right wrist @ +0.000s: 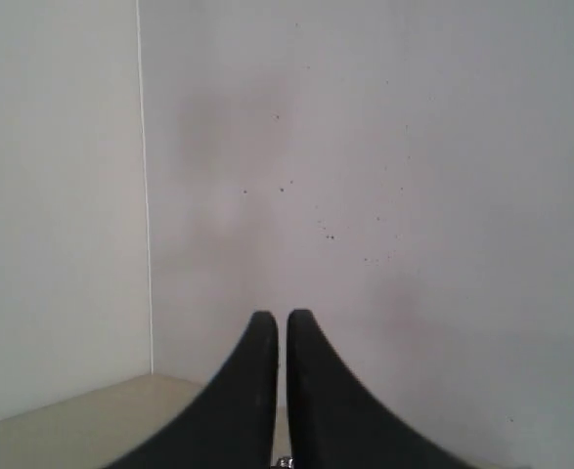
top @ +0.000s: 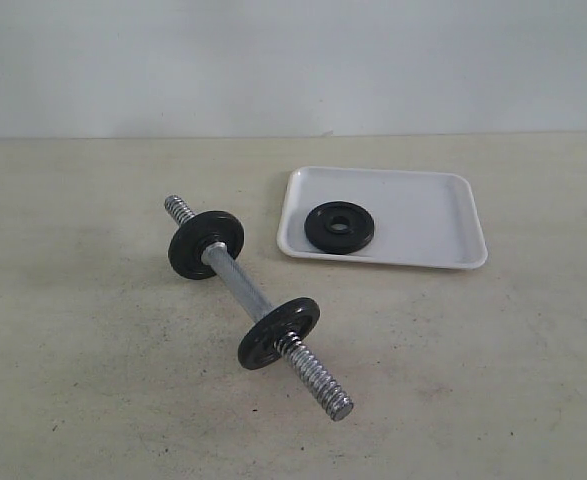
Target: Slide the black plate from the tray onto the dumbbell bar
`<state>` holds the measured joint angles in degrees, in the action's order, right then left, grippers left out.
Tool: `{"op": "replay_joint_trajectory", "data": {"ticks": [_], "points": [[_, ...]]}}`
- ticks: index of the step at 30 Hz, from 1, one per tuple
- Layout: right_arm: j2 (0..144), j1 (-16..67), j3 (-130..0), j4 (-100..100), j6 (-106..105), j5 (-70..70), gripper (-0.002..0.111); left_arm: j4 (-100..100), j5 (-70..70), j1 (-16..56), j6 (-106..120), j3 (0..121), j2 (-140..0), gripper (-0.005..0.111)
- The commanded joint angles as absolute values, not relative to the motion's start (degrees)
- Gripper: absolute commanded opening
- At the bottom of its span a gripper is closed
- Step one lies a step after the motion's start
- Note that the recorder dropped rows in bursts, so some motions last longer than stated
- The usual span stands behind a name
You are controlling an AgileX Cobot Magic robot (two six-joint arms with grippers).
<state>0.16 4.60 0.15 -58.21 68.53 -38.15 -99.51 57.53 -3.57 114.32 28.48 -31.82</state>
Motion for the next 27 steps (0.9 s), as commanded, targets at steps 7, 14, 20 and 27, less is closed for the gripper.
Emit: {"op": "replay_joint_trajectory", "data": {"ticks": [7,14,20,27], "points": [[0.0,4.5,0.0,-62.5,70.5,-37.8,0.003,-91.6,59.0,-3.2,122.0,31.7,-47.5,0.004],[0.0,4.5,0.0,-62.8,70.6,-35.4,0.003,-97.6,54.3,-3.2,118.1,35.0,-57.4,0.004],[0.0,4.5,0.0,-65.9,73.0,-35.3,0.003,-99.9,45.6,-3.2,122.2,39.0,-60.6,0.004],[0.0,4.5,0.0,-71.2,78.6,-35.1,0.003,-99.9,43.4,-3.2,122.2,45.6,-61.0,0.004]]}}
